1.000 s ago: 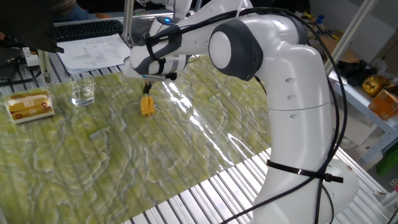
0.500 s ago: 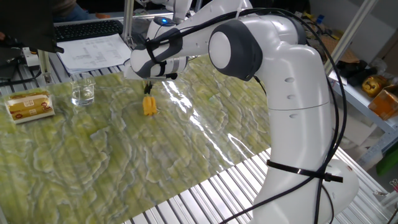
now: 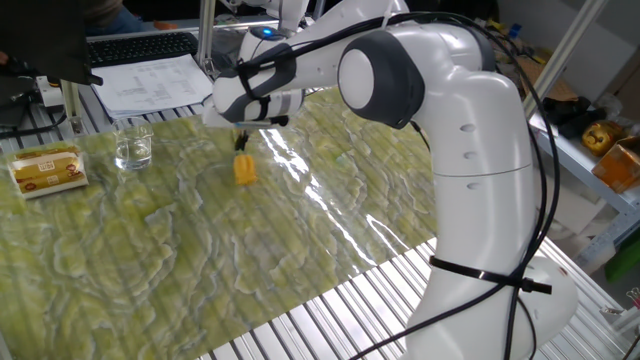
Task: Scrub the table with a brush
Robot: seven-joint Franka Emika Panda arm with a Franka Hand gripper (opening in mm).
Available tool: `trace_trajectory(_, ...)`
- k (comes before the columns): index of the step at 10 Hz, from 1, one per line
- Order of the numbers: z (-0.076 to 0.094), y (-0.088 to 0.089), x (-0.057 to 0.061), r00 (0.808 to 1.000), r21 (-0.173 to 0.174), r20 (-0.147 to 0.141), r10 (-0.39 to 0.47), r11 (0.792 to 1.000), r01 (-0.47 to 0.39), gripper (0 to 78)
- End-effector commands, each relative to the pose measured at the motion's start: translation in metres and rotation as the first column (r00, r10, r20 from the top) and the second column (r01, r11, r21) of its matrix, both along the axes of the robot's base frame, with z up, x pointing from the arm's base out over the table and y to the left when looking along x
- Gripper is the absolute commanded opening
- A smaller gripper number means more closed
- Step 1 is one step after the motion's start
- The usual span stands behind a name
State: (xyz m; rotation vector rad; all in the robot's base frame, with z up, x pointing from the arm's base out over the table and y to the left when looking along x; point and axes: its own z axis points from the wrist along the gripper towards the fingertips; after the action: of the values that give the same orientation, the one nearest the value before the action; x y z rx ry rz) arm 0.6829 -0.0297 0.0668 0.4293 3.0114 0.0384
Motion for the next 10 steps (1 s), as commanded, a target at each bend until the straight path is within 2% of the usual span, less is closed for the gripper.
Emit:
trace_trajectory(1,0.008,-0.025,-0.007,0.999,-0.002,-0.016,0.035,0.999,-0.036,1.2)
trace_trajectory(5,0.001,-0.041,-0.011,0.998,-0.011,-0.008,0.067,0.998,-0.067,1.2)
trace_trajectory(10,0.015,-0.055,-0.015,0.996,-0.037,-0.036,0.085,0.996,-0.086,1.2)
